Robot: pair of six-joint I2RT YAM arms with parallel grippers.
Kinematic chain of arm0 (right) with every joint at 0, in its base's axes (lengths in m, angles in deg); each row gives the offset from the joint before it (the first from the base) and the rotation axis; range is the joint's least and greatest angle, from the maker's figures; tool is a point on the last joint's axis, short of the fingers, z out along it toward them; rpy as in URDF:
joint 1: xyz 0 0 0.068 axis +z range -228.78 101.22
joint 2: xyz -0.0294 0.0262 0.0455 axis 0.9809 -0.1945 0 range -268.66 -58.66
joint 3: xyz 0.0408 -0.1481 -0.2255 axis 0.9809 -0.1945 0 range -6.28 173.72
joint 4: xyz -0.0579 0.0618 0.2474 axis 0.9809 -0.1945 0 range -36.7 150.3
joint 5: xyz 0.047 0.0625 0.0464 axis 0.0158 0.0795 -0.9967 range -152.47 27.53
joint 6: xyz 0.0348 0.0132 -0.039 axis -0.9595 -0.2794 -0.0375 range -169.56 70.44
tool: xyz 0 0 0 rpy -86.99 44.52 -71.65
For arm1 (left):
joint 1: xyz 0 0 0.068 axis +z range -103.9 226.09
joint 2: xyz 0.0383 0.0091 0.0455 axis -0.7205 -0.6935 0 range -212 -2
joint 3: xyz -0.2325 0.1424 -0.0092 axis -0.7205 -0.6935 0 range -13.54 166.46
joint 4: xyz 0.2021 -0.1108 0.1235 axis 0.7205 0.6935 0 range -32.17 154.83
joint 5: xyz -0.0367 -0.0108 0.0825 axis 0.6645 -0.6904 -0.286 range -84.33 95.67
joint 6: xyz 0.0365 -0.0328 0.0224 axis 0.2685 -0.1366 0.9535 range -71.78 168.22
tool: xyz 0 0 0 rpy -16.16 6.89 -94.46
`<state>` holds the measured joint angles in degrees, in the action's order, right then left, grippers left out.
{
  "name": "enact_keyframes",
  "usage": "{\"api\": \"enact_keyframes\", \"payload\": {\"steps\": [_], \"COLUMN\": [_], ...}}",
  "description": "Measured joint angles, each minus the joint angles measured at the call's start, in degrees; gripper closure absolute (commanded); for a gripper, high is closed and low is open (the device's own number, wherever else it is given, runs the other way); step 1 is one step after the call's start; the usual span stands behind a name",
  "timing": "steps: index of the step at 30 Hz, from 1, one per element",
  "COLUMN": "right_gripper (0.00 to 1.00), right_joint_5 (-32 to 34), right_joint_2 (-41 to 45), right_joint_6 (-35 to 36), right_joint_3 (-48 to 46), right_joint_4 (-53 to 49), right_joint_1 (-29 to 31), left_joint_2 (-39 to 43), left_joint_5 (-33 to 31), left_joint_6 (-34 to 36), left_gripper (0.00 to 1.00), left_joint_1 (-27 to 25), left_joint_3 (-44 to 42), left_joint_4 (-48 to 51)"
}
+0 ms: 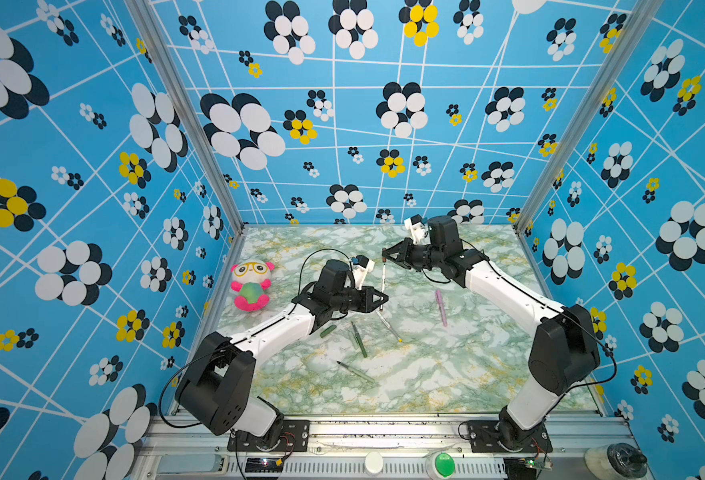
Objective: Insert the pens into the pen caps
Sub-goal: 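Push the red cap onto the marker tip with the right gripper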
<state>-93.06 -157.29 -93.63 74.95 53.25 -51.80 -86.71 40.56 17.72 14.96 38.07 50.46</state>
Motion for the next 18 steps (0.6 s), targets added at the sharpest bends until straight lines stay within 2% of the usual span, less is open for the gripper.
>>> {"api": "enact_keyframes", "payload": {"steps": [18], "right_gripper": [1.0], "right_joint_5": [-0.2], "right_joint_2": [0.0], "right_joint_6": [1.3], "right_joint_3": [-0.2], "right_joint_4": [0.0], "right_joint_1": [0.0], "left_joint_2": [0.0], "left_joint_5": [-0.9], "left_joint_6": [-0.7], "left_gripper": [1.0], "left_joint_1": [0.4], "left_joint_3": [-0.1], "left_joint_4": [-0.9]}}
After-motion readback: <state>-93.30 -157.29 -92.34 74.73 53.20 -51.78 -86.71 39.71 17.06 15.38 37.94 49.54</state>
